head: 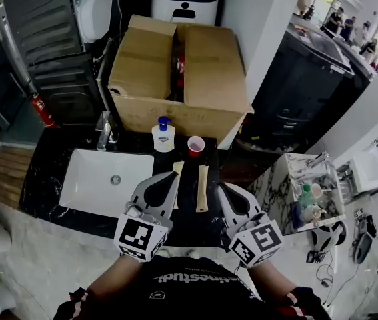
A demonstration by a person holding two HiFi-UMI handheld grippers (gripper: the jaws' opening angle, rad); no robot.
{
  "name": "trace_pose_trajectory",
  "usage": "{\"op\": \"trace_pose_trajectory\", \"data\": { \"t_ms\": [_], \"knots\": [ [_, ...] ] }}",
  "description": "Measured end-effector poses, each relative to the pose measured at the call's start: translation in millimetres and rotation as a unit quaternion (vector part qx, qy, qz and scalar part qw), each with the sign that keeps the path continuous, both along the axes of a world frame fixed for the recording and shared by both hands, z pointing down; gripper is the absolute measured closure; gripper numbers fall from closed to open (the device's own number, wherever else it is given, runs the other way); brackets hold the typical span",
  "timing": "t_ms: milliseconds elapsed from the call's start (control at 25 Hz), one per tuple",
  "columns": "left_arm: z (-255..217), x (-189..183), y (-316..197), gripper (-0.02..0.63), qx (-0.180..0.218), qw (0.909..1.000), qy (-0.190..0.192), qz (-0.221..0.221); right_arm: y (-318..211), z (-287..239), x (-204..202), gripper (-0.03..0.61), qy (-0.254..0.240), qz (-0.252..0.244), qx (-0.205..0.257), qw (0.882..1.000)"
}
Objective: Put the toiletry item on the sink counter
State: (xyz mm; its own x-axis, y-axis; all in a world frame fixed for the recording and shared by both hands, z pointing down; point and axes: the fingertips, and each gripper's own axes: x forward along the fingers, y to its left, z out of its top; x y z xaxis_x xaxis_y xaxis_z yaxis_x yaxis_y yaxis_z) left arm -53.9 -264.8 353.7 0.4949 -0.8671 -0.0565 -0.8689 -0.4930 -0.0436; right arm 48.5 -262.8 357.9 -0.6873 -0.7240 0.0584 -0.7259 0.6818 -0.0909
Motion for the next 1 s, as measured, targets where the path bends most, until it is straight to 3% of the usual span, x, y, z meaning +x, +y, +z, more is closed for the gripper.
{"op": "trace_pose_trajectory", "data": {
  "t_ms": [160,1000],
  "knots": [
    [4.5,-3.6,-2.7,0.6,-0.025,0.9989,0.038,0.009,-4.3,-0.7,2.7,0.541,0.001,0.011,0.003,1.0],
    [1.0,-10.0,-8.7,0.6,-0.033,0.9986,0.04,0.007,-3.2,-8.8,-6.0,0.541,-0.011,0.014,0.019,1.0]
  ]
}}
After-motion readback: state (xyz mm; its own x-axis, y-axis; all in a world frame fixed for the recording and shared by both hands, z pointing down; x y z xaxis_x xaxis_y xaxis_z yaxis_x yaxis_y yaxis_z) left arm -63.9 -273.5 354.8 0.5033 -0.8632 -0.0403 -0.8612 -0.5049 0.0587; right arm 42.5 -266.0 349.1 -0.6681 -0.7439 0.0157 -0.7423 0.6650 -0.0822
